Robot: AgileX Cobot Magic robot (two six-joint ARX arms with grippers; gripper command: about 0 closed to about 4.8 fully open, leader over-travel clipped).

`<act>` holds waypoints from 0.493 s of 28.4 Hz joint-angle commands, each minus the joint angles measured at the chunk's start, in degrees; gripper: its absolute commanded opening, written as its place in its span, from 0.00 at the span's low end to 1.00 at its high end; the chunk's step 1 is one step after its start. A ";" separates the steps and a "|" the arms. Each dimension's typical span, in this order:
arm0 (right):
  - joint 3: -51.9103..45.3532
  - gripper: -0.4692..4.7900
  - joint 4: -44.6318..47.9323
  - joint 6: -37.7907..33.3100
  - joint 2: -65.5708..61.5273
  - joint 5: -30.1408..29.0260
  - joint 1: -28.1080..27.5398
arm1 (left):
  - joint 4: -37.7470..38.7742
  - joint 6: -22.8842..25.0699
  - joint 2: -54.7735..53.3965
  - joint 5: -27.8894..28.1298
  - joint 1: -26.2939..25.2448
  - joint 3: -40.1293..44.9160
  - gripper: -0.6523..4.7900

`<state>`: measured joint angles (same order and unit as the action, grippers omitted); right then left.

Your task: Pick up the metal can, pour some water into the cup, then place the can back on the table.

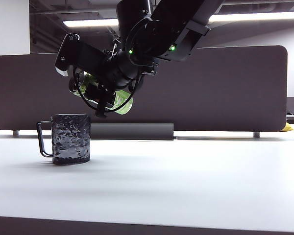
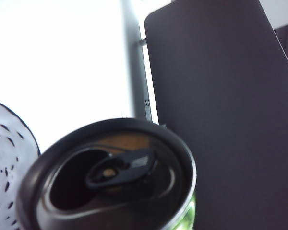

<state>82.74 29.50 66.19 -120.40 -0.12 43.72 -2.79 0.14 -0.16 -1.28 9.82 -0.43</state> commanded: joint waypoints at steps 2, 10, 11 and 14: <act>0.50 0.44 2.49 -3.26 0.59 0.42 0.31 | -0.70 -0.15 -0.07 0.00 0.02 -0.07 0.11; 0.50 0.44 2.62 -12.26 0.74 1.86 0.33 | -0.70 -0.15 -0.07 0.00 0.02 -0.07 0.11; 0.50 0.44 2.78 -13.09 0.74 2.21 0.33 | -0.70 -0.15 -0.07 0.00 0.02 -0.07 0.11; 0.50 0.44 4.02 -17.62 0.74 3.93 0.17 | -0.70 -0.15 -0.07 0.00 0.02 -0.07 0.11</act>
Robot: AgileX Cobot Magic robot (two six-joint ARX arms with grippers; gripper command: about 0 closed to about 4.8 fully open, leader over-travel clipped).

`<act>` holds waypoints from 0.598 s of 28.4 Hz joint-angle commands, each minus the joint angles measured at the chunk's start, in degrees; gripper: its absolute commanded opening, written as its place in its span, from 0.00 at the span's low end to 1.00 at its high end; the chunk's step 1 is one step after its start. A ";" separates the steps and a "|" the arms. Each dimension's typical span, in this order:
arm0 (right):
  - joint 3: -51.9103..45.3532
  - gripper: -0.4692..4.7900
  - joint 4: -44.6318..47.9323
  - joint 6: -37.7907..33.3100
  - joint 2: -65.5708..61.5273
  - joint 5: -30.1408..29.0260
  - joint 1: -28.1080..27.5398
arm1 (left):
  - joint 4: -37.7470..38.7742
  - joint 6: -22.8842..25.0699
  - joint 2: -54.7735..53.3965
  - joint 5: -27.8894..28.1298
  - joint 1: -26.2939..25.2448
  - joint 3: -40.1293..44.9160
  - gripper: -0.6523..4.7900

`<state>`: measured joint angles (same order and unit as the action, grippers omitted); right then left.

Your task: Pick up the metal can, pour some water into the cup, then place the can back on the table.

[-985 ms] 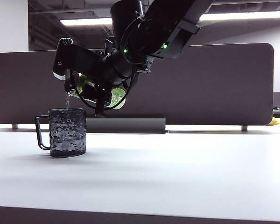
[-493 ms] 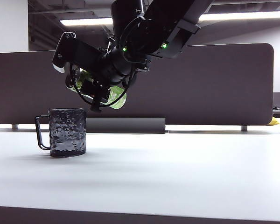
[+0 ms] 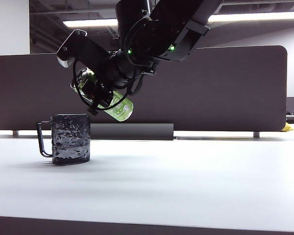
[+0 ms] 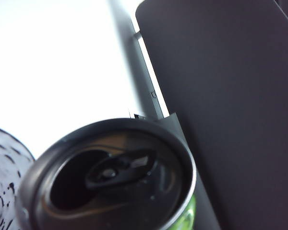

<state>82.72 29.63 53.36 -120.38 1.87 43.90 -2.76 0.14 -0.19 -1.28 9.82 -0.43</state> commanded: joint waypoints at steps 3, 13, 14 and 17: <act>0.50 0.44 3.56 -9.25 1.25 2.29 -0.22 | -0.72 -0.15 -0.04 0.00 0.02 -0.07 0.11; 0.39 0.44 1.03 -27.12 4.28 -1.70 -3.80 | -0.72 -0.15 -0.04 0.00 0.02 -0.07 0.11; 0.39 0.44 0.50 -28.85 4.59 -2.95 -4.24 | -0.72 -0.15 -0.04 0.00 0.02 -0.07 0.11; 0.37 0.44 -0.98 -34.36 5.51 -6.84 -5.92 | -0.72 -0.15 -0.04 0.00 0.02 -0.07 0.11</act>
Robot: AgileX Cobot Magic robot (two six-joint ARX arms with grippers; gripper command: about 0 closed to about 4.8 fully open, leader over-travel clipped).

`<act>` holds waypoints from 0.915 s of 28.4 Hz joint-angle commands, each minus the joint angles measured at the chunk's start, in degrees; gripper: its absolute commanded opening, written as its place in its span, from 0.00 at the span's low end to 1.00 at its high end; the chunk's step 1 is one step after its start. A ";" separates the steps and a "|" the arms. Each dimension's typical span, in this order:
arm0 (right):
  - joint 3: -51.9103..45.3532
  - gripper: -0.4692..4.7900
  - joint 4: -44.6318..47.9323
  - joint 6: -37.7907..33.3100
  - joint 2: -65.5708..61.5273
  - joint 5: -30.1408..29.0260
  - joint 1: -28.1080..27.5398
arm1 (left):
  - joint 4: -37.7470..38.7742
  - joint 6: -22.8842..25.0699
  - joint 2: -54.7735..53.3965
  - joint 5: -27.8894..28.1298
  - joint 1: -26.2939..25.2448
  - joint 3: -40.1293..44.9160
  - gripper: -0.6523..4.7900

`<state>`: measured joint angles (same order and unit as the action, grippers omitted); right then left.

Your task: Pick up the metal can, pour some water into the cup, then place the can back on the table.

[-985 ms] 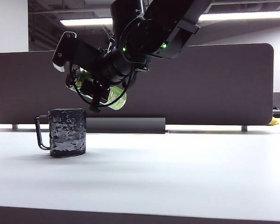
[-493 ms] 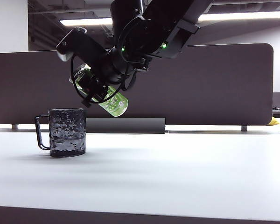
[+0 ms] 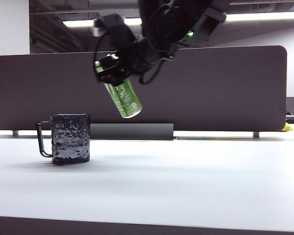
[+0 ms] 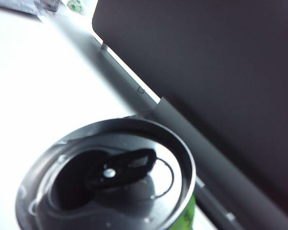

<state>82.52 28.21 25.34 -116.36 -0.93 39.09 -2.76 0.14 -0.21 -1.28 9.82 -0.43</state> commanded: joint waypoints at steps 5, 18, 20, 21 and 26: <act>0.57 0.44 0.09 -14.51 2.05 -9.60 -3.43 | -0.72 -0.15 -0.02 0.00 0.02 -0.07 0.11; 0.13 0.52 -0.02 -22.40 2.19 -17.03 -6.21 | -0.72 -0.15 -0.02 0.00 0.02 -0.07 0.11; 0.09 0.52 -0.11 -23.21 2.14 -18.34 -6.60 | -0.72 -0.15 -0.02 0.00 0.02 -0.07 0.11; -0.11 0.50 -0.02 -23.67 2.14 -19.06 -6.82 | -0.72 -0.15 -0.02 -0.02 0.02 -0.07 0.11; -1.70 0.22 0.52 -24.15 2.14 -23.85 -7.32 | -0.72 -0.15 -0.02 0.00 0.02 -0.07 0.11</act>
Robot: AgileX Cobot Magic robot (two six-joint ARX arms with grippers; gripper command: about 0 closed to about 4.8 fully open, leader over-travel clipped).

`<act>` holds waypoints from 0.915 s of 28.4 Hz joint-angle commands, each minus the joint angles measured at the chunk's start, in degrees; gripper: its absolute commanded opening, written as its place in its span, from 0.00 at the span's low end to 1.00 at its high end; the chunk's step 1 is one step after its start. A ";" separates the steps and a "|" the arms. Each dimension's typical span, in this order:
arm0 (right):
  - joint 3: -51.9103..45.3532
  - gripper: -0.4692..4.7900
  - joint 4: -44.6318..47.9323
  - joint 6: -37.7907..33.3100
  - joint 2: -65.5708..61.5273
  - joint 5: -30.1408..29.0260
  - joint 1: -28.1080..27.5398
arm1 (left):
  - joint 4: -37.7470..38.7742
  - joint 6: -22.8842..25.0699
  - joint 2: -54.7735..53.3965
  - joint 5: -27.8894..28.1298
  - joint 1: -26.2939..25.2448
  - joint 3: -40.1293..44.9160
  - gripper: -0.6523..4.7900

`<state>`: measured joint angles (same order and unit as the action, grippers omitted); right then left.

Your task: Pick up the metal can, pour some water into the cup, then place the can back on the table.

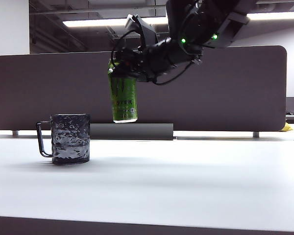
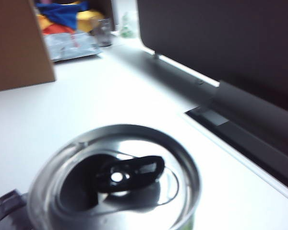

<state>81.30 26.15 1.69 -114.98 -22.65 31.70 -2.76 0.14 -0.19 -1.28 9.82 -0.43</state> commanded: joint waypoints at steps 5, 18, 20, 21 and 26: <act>-3.91 0.22 5.90 -1.99 0.76 -2.43 0.02 | -0.72 -0.15 -0.04 0.00 0.02 -0.07 0.11; -13.11 0.23 15.61 -8.81 1.68 -6.91 -0.61 | -0.72 -0.15 -0.04 -0.02 0.02 -0.07 0.11; -14.80 0.23 17.49 -9.09 1.86 -6.93 -0.61 | -0.72 -0.15 -0.04 0.00 0.02 -0.07 0.11; -15.61 0.23 18.32 -9.38 1.97 -6.91 -0.61 | -0.72 -0.15 -0.04 0.00 0.02 -0.07 0.11; -19.93 0.23 23.04 -9.51 2.54 -6.86 -0.90 | -0.72 -0.15 -0.04 0.00 0.02 -0.07 0.11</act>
<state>62.04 44.77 -7.49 -113.45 -29.19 30.96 -2.76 0.14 -0.16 -1.28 9.82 -0.43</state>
